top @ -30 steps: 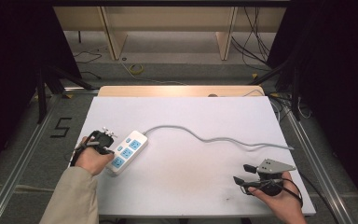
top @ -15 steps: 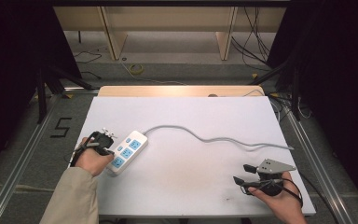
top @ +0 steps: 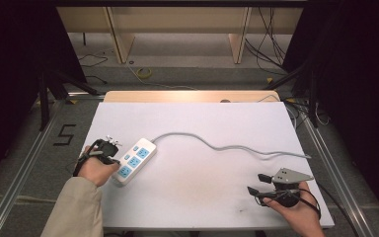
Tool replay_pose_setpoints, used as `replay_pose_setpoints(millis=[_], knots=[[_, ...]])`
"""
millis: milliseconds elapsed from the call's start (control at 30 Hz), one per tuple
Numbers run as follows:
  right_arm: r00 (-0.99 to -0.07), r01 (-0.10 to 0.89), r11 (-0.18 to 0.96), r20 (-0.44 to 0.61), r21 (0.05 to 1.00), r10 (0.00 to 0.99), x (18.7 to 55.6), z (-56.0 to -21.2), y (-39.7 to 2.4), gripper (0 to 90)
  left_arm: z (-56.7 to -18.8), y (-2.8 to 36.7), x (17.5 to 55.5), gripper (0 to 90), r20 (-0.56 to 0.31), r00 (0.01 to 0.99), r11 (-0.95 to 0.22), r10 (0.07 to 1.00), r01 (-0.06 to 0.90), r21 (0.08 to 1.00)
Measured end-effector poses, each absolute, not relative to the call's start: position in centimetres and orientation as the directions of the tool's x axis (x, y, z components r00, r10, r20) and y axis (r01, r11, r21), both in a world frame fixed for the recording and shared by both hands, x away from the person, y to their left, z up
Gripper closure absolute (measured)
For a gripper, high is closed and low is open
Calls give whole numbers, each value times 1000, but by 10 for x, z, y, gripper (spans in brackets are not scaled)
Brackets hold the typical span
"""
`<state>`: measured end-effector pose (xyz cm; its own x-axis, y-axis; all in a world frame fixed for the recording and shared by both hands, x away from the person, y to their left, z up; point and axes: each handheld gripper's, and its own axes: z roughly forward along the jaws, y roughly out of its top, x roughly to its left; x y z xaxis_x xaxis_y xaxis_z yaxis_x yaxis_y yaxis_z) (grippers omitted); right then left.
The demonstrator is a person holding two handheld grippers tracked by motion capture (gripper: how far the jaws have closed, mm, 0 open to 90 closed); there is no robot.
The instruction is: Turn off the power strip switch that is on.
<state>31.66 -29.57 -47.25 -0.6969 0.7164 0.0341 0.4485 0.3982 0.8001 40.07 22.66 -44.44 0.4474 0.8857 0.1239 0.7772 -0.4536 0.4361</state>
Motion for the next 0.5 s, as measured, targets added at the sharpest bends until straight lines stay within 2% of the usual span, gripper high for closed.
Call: replay_pose_setpoints(millis=[500], knots=[[-696, 450, 396, 37, 801, 717, 317, -473, -296, 375, -444, 227, 400, 900, 127, 453, -459, 882, 771, 442]])
